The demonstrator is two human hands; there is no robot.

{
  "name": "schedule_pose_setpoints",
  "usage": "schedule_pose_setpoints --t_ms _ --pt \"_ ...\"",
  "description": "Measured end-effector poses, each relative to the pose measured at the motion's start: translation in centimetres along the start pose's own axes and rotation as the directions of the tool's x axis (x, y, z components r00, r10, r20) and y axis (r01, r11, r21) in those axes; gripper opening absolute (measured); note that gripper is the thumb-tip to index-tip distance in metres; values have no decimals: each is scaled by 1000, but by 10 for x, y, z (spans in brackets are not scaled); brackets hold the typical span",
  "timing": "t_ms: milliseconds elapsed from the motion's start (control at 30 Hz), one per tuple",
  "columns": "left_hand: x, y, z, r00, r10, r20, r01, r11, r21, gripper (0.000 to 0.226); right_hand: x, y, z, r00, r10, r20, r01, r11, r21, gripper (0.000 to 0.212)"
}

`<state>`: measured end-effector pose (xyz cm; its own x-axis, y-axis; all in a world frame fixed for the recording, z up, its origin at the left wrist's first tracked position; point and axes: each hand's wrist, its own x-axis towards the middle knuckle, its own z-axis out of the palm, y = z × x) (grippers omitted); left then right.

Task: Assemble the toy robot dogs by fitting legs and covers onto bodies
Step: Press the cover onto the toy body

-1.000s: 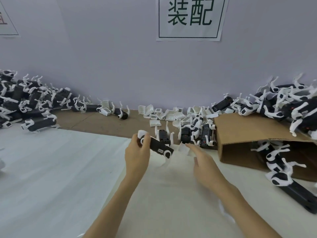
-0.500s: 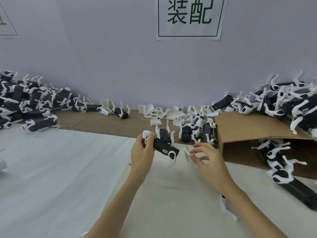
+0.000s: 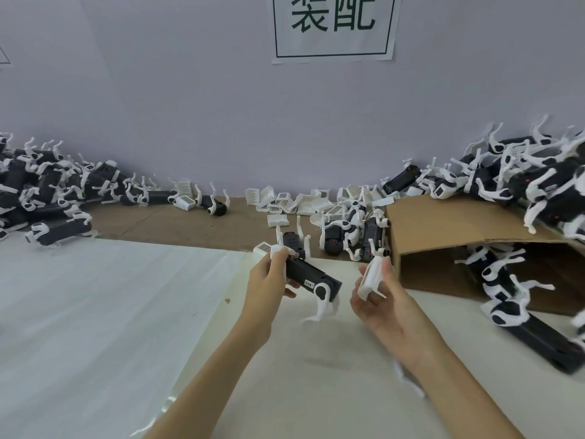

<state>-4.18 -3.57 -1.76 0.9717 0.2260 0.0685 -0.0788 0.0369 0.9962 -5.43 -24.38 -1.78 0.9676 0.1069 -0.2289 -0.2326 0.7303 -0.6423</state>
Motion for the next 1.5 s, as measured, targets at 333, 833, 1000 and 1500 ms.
schedule_pose_setpoints --t_ms 333,833,1000,1500 --pt "-13 3 13 996 42 77 -48 996 78 50 -4 7 0 992 -128 2 123 949 -290 34" --pt "-30 3 19 951 221 216 -257 955 150 31 -26 37 9 783 -305 542 560 -33 -828 52" --pt "-33 7 23 947 231 223 -285 924 254 55 -24 33 9 677 -417 606 504 -337 -795 73" --pt "-35 5 28 970 160 186 -203 948 245 47 -12 50 0 660 -475 582 603 -127 -788 66"
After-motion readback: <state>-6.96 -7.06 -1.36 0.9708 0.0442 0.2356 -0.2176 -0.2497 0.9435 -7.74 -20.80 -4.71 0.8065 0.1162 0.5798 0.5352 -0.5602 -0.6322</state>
